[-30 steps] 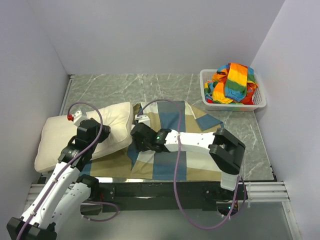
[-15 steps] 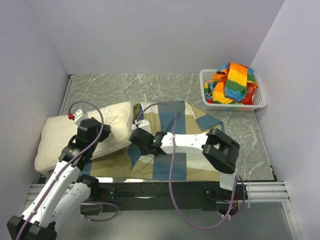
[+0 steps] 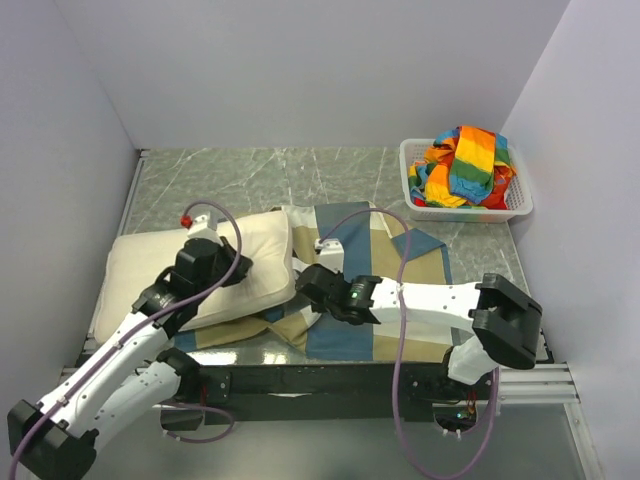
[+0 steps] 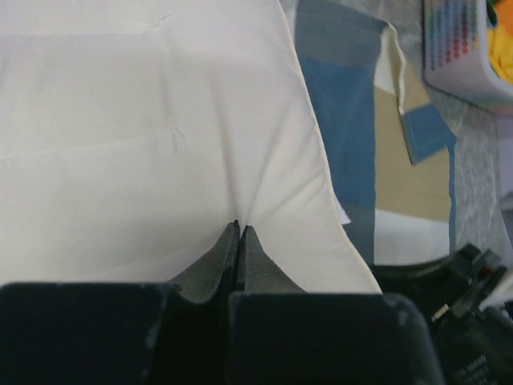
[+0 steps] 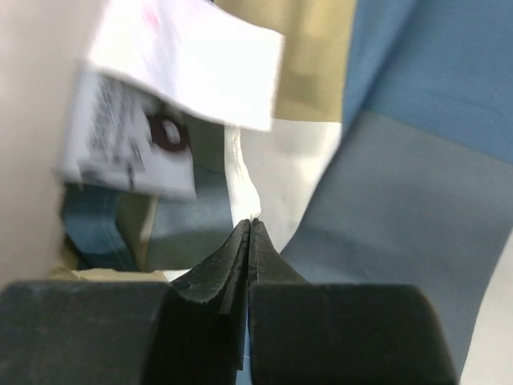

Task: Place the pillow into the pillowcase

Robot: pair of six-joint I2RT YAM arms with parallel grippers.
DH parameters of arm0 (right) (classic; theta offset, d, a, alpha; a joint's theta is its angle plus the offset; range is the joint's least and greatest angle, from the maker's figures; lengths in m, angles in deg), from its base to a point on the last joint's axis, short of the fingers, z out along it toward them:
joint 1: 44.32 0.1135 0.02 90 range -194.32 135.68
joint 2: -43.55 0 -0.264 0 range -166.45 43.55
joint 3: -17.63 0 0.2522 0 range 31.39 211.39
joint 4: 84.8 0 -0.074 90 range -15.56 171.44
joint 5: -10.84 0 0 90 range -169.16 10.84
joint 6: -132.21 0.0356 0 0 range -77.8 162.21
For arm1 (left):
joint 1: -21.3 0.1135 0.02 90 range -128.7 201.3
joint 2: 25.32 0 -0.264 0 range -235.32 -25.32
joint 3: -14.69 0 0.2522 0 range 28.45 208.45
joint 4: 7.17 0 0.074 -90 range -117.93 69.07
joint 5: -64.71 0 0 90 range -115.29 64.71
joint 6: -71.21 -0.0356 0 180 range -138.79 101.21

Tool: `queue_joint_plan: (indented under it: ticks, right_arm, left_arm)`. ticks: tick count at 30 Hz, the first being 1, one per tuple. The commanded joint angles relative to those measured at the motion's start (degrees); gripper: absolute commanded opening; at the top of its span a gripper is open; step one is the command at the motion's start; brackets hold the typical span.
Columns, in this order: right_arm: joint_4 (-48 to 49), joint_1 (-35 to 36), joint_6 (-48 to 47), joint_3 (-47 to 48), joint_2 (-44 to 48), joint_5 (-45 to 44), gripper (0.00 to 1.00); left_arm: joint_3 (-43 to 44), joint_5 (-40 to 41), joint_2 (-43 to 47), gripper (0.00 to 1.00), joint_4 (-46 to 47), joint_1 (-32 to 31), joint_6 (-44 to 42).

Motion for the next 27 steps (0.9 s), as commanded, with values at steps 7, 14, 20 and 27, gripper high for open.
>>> queue_joint_plan:
  ticks: [7, 14, 20, 27]
  right_arm:
    - [3.8, 0.4, 6.5, -6.0, 3.1, -5.0, 0.00]
    - [6.9, 0.4, 5.0, -5.8, 1.0, -2.8, 0.00]
    - [7.6, 0.2, 3.9, -5.1, 0.0, -2.2, 0.00]
    - [10.5, -0.4, 4.3, -7.7, 0.8, -0.5, 0.00]
  left_arm:
    - [-10.5, 5.2, 4.3, 0.04, 1.5, -7.4, 12.1]
    - [0.3, 12.2, 1.2, 0.71, -3.3, -7.5, 7.9]
    - [13.5, 18.2, -16.3, 0.84, -5.9, -10.5, 1.3]
    - [23.5, 21.5, -35.6, 1.00, -6.9, -16.6, -2.8]
